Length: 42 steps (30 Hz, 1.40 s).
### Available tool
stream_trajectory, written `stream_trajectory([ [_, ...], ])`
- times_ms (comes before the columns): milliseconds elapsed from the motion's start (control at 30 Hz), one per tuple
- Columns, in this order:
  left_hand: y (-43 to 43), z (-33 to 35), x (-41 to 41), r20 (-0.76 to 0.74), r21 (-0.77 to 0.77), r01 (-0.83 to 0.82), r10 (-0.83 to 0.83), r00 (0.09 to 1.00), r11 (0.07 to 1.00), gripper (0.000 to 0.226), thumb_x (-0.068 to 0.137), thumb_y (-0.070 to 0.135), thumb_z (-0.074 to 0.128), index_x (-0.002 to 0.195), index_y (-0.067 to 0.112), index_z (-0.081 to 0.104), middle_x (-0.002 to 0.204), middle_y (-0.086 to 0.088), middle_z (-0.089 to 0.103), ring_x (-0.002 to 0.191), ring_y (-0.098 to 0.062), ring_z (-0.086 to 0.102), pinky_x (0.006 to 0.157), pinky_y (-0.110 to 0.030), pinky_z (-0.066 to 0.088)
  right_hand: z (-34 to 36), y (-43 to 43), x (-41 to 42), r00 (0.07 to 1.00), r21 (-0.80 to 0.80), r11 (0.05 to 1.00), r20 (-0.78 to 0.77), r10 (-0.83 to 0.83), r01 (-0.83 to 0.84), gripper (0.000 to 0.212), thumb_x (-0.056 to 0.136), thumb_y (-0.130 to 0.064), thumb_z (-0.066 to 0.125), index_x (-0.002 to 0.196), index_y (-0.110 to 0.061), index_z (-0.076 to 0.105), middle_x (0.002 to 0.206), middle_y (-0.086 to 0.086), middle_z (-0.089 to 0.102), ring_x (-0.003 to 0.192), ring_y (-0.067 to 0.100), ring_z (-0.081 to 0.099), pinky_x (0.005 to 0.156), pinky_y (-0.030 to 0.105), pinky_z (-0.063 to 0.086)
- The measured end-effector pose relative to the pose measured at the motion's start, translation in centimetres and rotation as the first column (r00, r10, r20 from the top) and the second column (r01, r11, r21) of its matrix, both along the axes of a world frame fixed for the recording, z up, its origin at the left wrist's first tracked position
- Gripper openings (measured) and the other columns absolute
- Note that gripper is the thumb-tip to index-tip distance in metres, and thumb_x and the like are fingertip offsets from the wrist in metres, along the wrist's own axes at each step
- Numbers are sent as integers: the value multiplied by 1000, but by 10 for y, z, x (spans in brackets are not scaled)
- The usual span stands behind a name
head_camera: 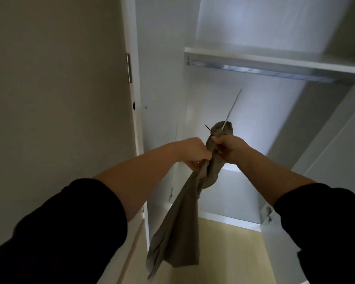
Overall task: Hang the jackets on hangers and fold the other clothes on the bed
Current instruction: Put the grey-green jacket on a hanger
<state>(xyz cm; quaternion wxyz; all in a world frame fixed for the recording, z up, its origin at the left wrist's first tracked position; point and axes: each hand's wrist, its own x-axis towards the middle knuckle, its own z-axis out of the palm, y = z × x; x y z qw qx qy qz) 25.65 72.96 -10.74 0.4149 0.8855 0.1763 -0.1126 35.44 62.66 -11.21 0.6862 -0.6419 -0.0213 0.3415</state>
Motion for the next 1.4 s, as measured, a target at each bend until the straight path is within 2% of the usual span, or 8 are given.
stream_trajectory([
  [233, -13, -22, 37, 352, 214, -53, -26, 936, 975, 27, 104, 19, 29, 88, 7, 47, 93, -16, 55, 82, -20, 49, 74, -26, 37, 2, 3, 52, 998, -41, 998, 48, -40, 42, 10, 91, -3, 59, 83, -9, 58, 81, 7, 60, 71, 17, 56, 62, 25, 47],
  [433, 11, -31, 96, 433, 200, -249, 142, 890, 948, 32, 104, 15, 28, 79, 6, 47, 85, -12, 48, 81, -21, 45, 71, -24, 33, -2, 8, 106, 985, -150, 985, 132, 107, -87, 16, 95, -20, 57, 103, -8, 62, 94, 4, 64, 89, 17, 58, 86, 32, 46],
  [567, 30, -36, 142, 469, 166, -338, 228, 853, 926, 43, 103, 12, 28, 60, 16, 33, 73, -9, 45, 76, -20, 42, 68, -28, 32, -4, 19, 147, 941, -263, 955, 266, 209, -138, 16, 93, -10, 52, 103, 0, 61, 95, 12, 54, 83, 22, 51, 78, 31, 41],
  [733, 50, -28, 198, 498, 113, -416, 311, 809, 902, 44, 102, 9, 30, 59, 15, 34, 63, 0, 37, 59, -9, 35, 56, -20, 26, -19, 34, 194, 791, -468, 843, 394, 468, -266, 53, 91, -1, 55, 142, -6, 41, 142, 17, 44, 128, 34, 44, 110, 43, 35],
  [1000, 89, -14, 273, 550, 50, -561, 446, 706, 826, 42, 101, 7, 31, 61, 13, 40, 65, 0, 40, 63, -12, 39, 55, -5, 38, -28, 79, 256, 726, -423, 831, 433, 535, -360, 50, 90, 6, 48, 139, -1, 43, 138, 17, 47, 126, 35, 44, 110, 42, 35],
  [1200, 126, -8, 335, 569, 10, -565, 459, 682, 825, 39, 102, 7, 31, 69, 7, 51, 83, -17, 58, 82, -26, 56, 87, -27, 36, -26, 122, 319, 777, -299, 880, 421, 469, -369, 50, 91, 8, 42, 139, -2, 45, 133, 12, 50, 117, 29, 50, 109, 39, 35],
  [1333, 158, -5, 380, 522, -71, -609, 550, 652, 790, 39, 101, 16, 33, 63, 23, 35, 71, -3, 49, 95, -34, 56, 87, -33, 42, -30, 154, 358, 859, -194, 917, 326, 395, -348, 33, 90, 10, 39, 111, -5, 59, 102, 7, 52, 104, 29, 48, 99, 39, 43],
  [1400, 172, -5, 396, 500, -82, -621, 571, 651, 780, 38, 102, 16, 32, 64, 23, 35, 95, -20, 61, 111, -37, 54, 86, -33, 41, -31, 167, 373, 887, -155, 927, 272, 373, -342, 28, 89, 11, 39, 87, -9, 58, 89, 7, 52, 91, 28, 50, 82, 32, 45],
])
